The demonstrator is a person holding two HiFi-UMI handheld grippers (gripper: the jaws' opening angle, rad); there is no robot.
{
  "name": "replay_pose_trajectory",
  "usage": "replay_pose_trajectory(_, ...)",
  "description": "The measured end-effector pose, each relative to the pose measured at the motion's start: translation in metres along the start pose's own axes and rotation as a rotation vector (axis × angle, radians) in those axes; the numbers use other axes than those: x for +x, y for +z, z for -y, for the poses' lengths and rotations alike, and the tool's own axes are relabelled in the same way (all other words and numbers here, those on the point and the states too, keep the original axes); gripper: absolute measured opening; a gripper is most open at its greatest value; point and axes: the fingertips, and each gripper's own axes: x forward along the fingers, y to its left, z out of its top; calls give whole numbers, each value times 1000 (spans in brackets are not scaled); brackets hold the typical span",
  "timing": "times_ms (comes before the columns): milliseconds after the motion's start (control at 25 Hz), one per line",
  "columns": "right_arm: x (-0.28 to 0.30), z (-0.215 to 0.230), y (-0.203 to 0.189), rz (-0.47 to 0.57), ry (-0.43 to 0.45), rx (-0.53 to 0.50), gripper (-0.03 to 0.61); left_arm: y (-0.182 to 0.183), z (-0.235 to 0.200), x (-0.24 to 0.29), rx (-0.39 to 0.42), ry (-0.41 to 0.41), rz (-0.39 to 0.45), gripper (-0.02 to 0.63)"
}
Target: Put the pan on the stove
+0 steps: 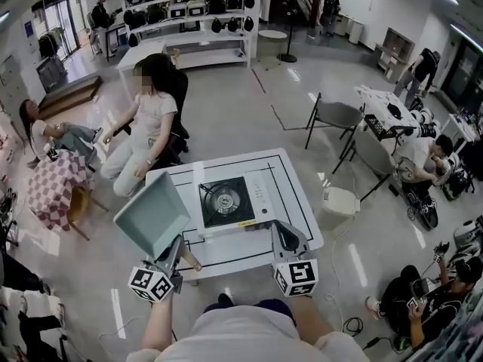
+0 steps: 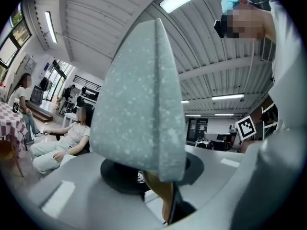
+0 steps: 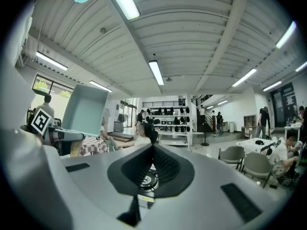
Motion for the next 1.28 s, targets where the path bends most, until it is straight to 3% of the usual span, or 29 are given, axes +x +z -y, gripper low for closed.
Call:
replay_pose_trajectory(480,56,30,2,-41,65,2,8,1,-8,62,-65,16,-28,118)
replay_pose_trajectory(640,67,39,2,-54,96,-16,8,-7,-3,77,-64,-15,-55,118)
replay_pose_trajectory(760,69,50,-4,-65,105,-27,9,-19,8,91,-85,-83,-101,118)
replay_pose_trajectory(1000,70,66,-19,-92,112,-13,8,-46,33,123,-212,-216,-199,117)
replay_pose_trajectory(1280,69,82,-23,-105,86,-9,8,-83,57,158,-451,-386,-316,120)
